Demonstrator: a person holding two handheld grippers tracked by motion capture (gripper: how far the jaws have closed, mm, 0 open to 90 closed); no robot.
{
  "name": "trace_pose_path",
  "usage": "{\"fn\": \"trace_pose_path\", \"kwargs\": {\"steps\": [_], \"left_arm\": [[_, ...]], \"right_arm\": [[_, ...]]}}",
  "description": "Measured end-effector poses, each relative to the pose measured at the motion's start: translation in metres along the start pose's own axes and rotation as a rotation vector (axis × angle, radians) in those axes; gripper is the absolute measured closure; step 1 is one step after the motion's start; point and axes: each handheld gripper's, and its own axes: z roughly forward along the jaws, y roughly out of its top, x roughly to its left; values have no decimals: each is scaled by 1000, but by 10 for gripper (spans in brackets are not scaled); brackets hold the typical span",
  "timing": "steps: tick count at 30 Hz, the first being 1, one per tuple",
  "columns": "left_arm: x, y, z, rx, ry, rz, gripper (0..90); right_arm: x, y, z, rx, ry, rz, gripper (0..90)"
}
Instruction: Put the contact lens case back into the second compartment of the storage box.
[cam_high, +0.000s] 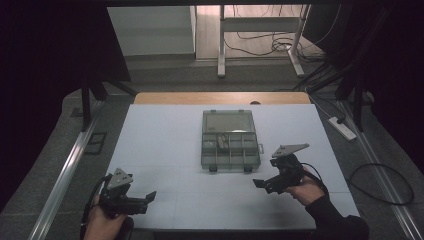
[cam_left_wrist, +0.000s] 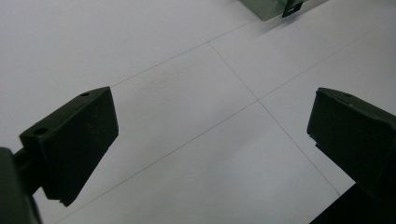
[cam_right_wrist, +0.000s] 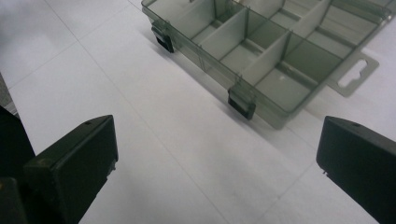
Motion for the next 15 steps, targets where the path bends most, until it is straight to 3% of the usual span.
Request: {"fn": "trace_pose_path", "kwargs": {"steps": [15], "left_arm": [[0,0,0,4,1,-1,23]], "right_arm": [[-4,-15,-13,5,-14,20,0]]}}
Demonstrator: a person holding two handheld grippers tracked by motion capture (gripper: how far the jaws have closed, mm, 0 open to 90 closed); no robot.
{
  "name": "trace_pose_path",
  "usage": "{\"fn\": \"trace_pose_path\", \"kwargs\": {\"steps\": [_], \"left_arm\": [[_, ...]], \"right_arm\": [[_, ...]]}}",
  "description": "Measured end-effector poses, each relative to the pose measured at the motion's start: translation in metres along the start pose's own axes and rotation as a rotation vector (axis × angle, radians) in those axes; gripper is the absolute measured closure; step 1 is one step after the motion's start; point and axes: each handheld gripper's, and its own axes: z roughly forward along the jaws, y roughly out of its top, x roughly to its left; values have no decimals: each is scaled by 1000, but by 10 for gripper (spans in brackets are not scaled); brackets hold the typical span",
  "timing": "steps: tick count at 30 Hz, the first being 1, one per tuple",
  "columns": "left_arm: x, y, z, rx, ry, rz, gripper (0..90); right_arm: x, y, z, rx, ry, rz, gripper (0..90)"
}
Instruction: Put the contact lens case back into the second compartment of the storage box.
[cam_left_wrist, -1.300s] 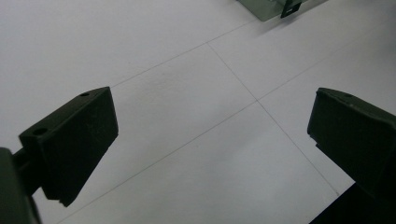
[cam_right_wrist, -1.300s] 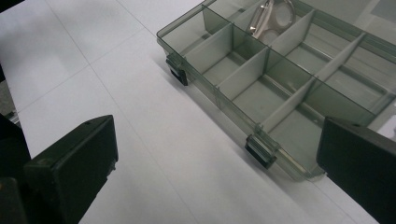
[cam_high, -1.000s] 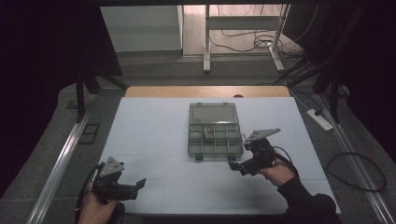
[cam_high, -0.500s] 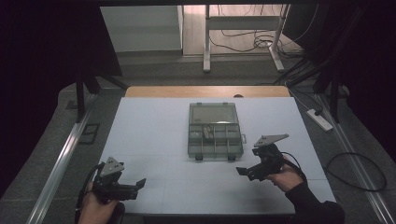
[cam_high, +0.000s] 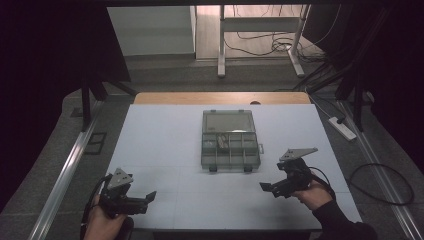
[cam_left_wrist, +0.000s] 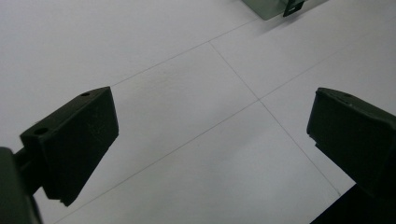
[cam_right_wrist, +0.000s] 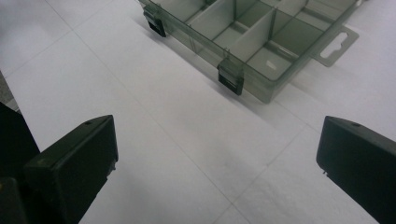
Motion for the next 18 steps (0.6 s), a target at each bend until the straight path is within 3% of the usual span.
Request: {"fn": "trace_pose_path", "kwargs": {"steps": [18], "left_arm": [[0,0,0,3,3,-3,25]], "right_arm": [[-13,-24,-23,-18,-33,50,0]]}}
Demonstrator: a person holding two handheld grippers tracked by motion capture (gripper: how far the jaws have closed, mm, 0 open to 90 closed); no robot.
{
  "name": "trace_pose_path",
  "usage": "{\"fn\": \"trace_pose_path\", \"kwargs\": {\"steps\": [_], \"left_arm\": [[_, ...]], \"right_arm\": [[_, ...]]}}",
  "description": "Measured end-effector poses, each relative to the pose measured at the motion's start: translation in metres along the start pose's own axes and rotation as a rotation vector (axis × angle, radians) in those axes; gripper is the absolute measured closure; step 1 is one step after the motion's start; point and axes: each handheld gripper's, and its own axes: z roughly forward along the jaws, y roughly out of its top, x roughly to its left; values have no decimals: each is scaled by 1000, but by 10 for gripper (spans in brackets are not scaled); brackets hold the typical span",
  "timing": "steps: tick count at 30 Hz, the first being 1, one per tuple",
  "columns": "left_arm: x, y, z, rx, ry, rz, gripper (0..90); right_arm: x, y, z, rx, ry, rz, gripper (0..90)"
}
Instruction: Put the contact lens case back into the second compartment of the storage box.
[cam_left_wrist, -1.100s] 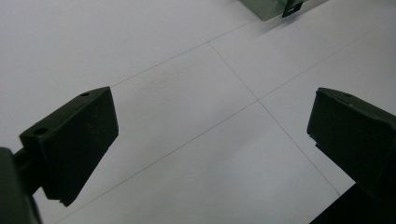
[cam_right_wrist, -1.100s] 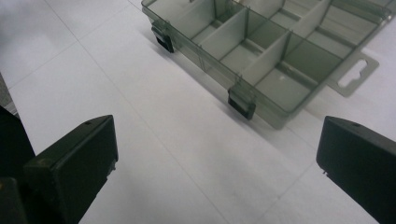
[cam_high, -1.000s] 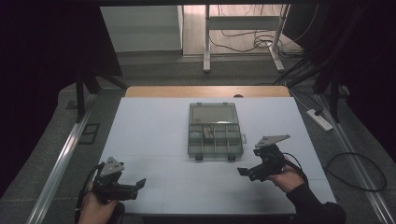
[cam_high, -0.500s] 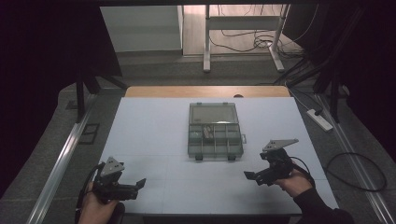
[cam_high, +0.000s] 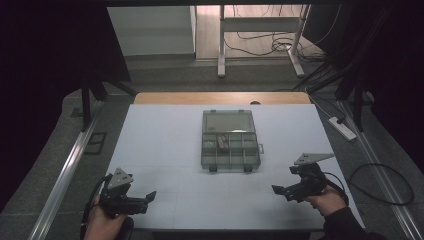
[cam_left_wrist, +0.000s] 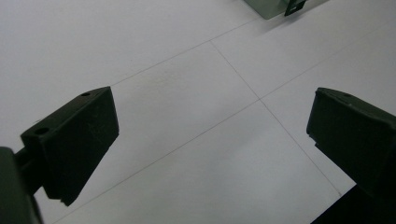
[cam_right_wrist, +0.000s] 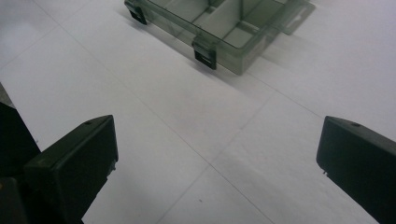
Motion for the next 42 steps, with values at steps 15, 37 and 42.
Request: {"fn": "trace_pose_path", "kwargs": {"steps": [15,37,42], "left_arm": [[0,0,0,-1,3,-5,25],[1,-1,-1,-8,2,-20,25],[2,-1,-1,-11,-1,-22,25]], "right_arm": [[-11,-16,-17,-21,-40,41,0],[-14,-36,-40,-29,-112,91,0],[-12,-39,-44,-24,-132,96,0]]}}
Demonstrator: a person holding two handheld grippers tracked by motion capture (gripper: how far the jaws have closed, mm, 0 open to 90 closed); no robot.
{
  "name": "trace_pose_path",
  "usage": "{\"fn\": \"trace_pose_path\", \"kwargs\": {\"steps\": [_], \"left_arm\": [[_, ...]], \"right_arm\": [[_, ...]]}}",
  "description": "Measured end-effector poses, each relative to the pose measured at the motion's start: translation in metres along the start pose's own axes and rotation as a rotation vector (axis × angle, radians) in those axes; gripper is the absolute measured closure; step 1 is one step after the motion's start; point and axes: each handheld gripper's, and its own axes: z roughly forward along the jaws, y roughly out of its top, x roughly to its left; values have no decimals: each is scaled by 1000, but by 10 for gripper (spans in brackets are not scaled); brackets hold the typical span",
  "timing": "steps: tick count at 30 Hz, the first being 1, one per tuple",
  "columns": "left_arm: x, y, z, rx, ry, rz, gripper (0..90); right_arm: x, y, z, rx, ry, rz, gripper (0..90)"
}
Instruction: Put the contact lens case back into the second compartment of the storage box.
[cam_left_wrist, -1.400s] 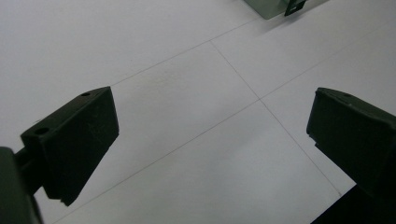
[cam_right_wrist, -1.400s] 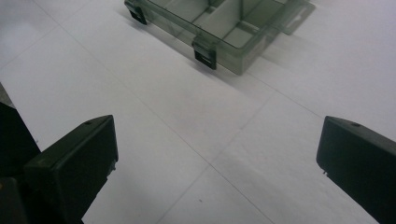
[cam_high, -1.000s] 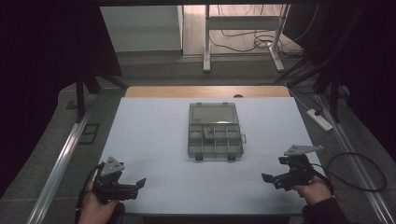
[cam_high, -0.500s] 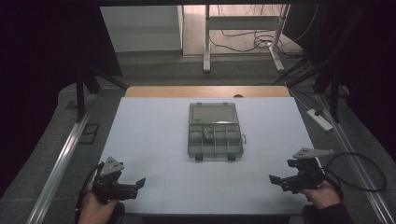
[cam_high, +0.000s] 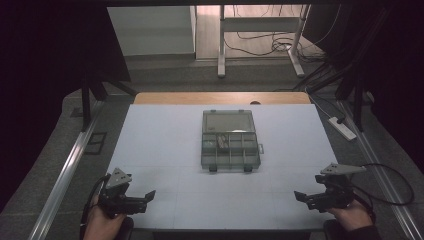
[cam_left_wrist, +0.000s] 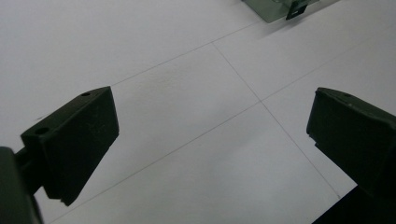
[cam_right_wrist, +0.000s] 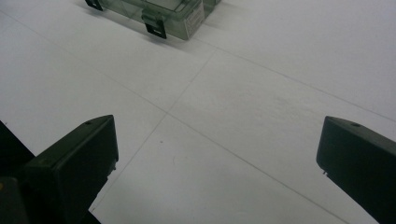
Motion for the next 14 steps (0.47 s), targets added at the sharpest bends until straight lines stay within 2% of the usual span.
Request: {"fn": "trace_pose_path", "kwargs": {"steps": [7,14], "left_arm": [[1,-1,-1,-4,1,-6,25],[0,0,-1,-10,0,-9,24]], "right_arm": [[3,-3,-4,15,-26,-3,0],[2,-4,-4,17,-30,8,0]]}}
